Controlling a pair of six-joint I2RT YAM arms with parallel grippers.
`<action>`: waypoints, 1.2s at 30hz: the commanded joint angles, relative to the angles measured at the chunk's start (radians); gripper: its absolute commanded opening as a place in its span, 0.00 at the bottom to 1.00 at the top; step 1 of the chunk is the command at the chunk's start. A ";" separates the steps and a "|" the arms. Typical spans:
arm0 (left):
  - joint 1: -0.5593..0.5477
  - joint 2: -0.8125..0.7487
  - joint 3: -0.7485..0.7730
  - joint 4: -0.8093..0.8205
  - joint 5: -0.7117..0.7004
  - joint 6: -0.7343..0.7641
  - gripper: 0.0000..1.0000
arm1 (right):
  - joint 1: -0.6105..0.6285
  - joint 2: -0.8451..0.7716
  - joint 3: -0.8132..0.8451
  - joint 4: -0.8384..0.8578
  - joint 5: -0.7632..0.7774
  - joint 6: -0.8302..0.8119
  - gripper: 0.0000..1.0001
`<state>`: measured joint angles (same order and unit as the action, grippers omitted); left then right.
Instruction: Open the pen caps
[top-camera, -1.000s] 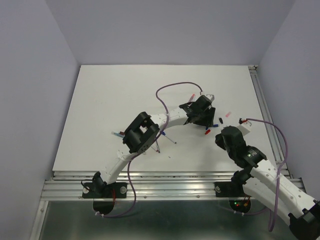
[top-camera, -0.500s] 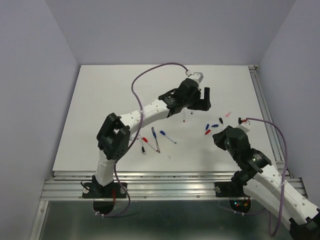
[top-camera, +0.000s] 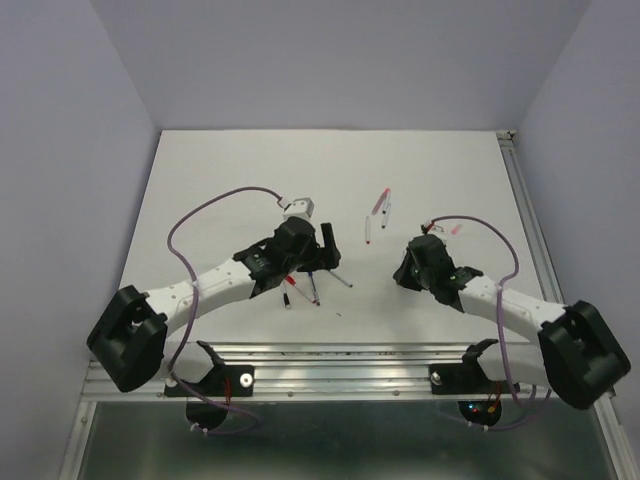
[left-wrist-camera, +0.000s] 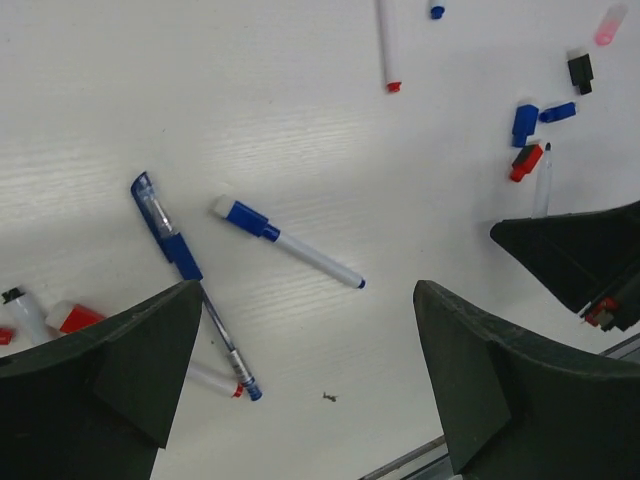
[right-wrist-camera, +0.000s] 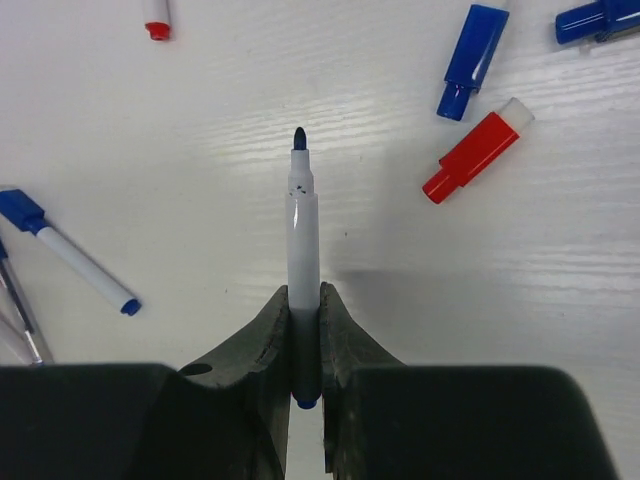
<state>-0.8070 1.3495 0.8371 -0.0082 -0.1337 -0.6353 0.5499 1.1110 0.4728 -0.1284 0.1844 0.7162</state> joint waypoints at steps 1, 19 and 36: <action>0.020 -0.148 -0.134 0.065 -0.037 -0.090 0.99 | -0.005 0.166 0.157 0.148 0.001 -0.038 0.08; 0.065 -0.380 -0.279 -0.018 -0.087 -0.087 0.99 | -0.007 0.710 0.579 0.038 0.104 -0.038 0.15; 0.071 -0.391 -0.283 -0.044 -0.070 -0.076 0.99 | -0.005 0.609 0.518 0.024 0.072 -0.020 0.53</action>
<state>-0.7441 0.9859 0.5621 -0.0521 -0.1951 -0.7227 0.5488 1.7916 1.0180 -0.0795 0.2604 0.7170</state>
